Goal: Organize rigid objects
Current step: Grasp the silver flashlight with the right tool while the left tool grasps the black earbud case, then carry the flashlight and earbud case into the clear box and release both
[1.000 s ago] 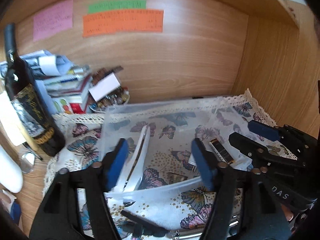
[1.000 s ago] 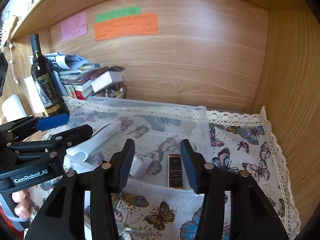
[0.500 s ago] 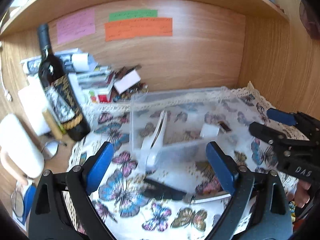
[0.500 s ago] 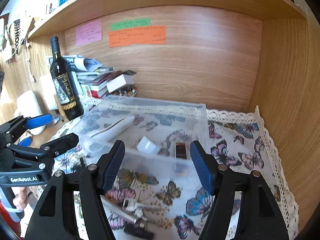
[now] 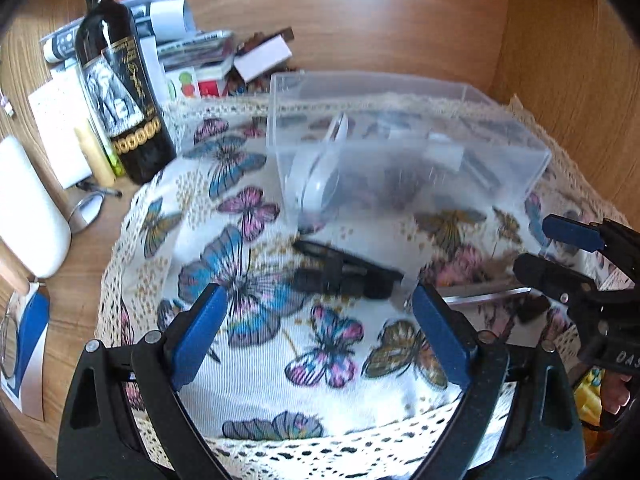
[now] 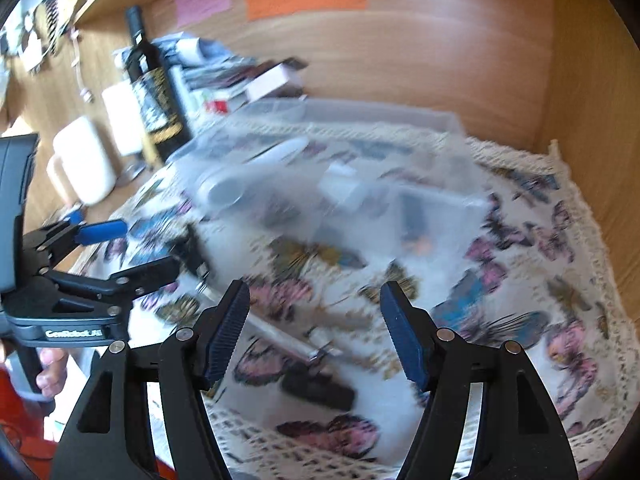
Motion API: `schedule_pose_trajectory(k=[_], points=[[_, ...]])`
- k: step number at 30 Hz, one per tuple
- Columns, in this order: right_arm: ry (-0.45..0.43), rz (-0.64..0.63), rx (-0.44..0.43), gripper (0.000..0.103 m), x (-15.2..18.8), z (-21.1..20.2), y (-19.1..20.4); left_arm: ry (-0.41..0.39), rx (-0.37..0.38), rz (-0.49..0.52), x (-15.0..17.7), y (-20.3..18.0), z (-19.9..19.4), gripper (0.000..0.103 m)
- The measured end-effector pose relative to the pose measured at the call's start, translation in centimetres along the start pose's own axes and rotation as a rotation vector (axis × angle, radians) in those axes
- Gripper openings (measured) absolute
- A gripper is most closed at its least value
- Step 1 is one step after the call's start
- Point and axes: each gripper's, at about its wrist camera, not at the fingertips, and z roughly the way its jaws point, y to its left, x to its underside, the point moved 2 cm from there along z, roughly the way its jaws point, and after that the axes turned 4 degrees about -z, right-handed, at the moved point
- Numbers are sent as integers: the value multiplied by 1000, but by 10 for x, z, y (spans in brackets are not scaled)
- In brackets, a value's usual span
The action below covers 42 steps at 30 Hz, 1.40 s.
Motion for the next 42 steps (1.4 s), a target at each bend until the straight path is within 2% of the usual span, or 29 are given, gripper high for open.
schedule_pose_trajectory(k=[3,5,7,13,15,18,21,22,24,27,32,37,41,42], points=[[35,-32,-30,64,5,11,10,36,10,-8,4,3,7,95],[57,-46,-44,55,8,18,14,59,24,-15,4,5,12,95],[82,-51,-59,39,9,25,15,67,25,-9,2,4,15,95],[78,-66,-44,17,8,26,13,96,49,-23,-9,6,28,95],[77,-61,-42,16,7,26,11,121,72,-37,-10,5,34,95],[75,-57,-52,14,6,27,10,113,58,-24,-11,0,37,93],[72,-65,-55,14,5,30,13,89,49,-25,-13,-1,37,62],[71,-65,-55,14,4,30,13,80,46,-21,-12,-2,35,60],[67,-60,-60,13,3,30,13,72,51,-24,-11,-1,34,60],[42,-51,-51,5,-1,24,12,57,50,-30,-8,1,29,59],[-7,-48,-35,5,-12,14,9,7,68,-42,-14,-1,14,59],[29,-44,-88,6,-15,19,9,-36,80,-32,-19,-8,3,59],[84,-54,-79,6,-12,39,10,-44,94,-43,-19,-9,1,59],[88,-53,-96,12,-11,42,11,-44,96,-44,-19,-9,1,59]])
